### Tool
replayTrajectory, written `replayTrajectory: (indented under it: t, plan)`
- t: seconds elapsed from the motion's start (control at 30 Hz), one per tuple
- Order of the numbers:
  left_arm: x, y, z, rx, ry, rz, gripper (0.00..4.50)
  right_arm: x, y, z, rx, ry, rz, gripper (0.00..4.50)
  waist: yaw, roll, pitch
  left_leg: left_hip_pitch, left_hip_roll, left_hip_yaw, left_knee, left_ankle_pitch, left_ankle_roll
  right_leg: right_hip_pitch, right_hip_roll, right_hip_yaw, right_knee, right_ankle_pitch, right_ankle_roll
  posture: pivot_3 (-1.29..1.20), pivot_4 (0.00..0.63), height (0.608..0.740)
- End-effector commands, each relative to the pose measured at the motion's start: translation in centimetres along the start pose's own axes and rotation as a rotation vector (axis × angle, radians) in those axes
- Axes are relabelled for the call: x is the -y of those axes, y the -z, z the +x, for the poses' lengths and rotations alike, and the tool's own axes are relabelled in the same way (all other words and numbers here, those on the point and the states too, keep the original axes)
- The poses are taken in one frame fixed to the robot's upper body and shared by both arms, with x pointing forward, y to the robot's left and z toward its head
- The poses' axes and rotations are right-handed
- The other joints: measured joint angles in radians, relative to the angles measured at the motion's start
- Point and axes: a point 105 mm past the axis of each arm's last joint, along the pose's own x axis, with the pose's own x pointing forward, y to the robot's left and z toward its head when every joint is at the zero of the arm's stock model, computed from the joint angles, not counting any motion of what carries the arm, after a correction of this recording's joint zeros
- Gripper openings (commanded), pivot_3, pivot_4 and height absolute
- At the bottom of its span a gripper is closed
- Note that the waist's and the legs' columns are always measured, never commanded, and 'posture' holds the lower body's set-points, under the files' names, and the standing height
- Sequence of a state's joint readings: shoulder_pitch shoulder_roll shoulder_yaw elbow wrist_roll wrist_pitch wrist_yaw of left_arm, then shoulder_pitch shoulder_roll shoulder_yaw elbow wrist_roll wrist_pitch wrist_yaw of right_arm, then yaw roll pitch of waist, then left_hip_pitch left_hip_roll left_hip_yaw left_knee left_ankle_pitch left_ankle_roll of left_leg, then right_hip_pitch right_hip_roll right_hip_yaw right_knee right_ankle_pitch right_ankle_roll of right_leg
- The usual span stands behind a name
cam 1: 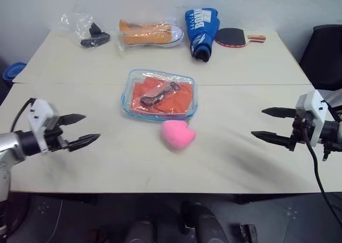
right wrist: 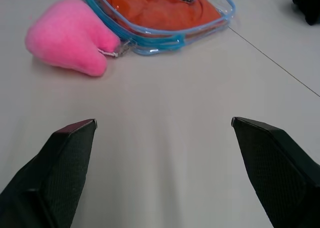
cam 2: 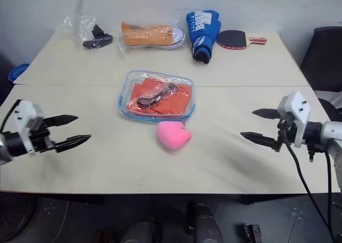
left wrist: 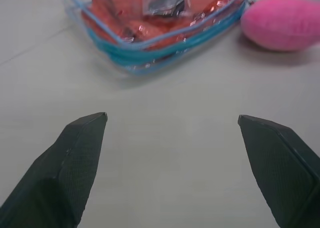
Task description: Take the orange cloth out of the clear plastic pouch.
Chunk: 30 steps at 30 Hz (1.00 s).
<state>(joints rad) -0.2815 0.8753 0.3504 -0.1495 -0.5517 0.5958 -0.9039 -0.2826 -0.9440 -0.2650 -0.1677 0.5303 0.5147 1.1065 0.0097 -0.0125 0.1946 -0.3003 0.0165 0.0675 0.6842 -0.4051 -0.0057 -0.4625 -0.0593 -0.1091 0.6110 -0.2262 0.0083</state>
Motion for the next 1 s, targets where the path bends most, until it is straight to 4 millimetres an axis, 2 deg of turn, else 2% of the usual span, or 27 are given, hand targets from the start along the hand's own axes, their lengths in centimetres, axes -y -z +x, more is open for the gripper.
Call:
replayTrajectory:
  t: [0.03,0.17,0.23,0.4,0.63,0.73,0.83,1.0]
  plan:
    - [0.7,-2.8,3.7,0.022,0.027,0.024,4.46,-2.2,-3.2,2.4,0.100,-0.035,-0.077,4.50,0.005,0.000,0.000,0.000,-0.001,0.000,0.000,0.000,0.000,0.001,0.000,0.000,0.001,0.000,0.000,0.00,0.150,0.740]
    - [-0.2,-4.2,8.6,-0.011,0.002,0.011,4.46,-5.0,-5.0,4.7,0.178,-0.109,-0.076,4.50,0.014,0.000,0.000,0.000,-0.002,0.000,0.000,0.002,-0.003,0.001,0.000,0.001,0.002,0.000,0.000,0.00,0.150,0.740]
    - [-0.6,-4.5,10.6,-0.039,-0.016,0.028,4.46,-5.8,-5.5,5.4,0.198,-0.124,-0.085,4.50,0.015,0.000,0.000,0.000,-0.002,0.000,0.000,0.003,-0.003,0.000,0.001,0.000,0.003,0.000,0.000,0.00,0.150,0.740]
    - [-0.9,-3.1,14.8,-0.147,-0.007,0.115,4.46,-6.7,-6.4,6.5,0.241,-0.117,-0.092,4.50,0.012,0.000,0.000,-0.001,-0.001,0.001,0.001,0.003,-0.002,-0.001,0.002,0.000,0.004,0.000,0.000,0.00,0.150,0.740]
    - [-1.7,-1.3,18.3,-0.227,-0.030,0.261,4.46,-6.6,-6.4,6.8,0.244,-0.084,-0.100,4.50,0.014,-0.001,0.000,-0.002,-0.002,0.000,0.004,0.004,-0.002,-0.001,0.001,-0.001,0.005,0.000,0.000,0.00,0.150,0.740]
    - [-1.5,-1.3,19.2,-0.207,-0.018,0.229,4.46,-6.7,-6.4,6.8,0.243,-0.078,-0.102,4.50,0.014,-0.001,0.000,-0.002,-0.002,0.000,0.004,0.004,-0.001,-0.001,0.001,-0.001,0.006,0.000,0.000,0.00,0.150,0.740]
    - [-1.5,-1.2,19.6,-0.199,-0.016,0.231,3.90,-6.8,-6.4,6.8,0.244,-0.076,-0.104,4.50,0.014,-0.001,0.000,-0.003,-0.002,0.000,0.004,0.004,-0.001,-0.001,0.001,-0.001,0.005,0.000,0.001,0.00,0.150,0.740]
    - [-1.4,-1.3,19.8,-0.178,-0.009,0.206,2.37,-6.8,-6.4,6.8,0.242,-0.071,-0.108,4.50,0.013,-0.001,0.000,-0.003,-0.002,0.000,0.004,0.003,-0.001,-0.001,0.001,-0.001,0.006,0.000,0.001,0.00,0.150,0.740]
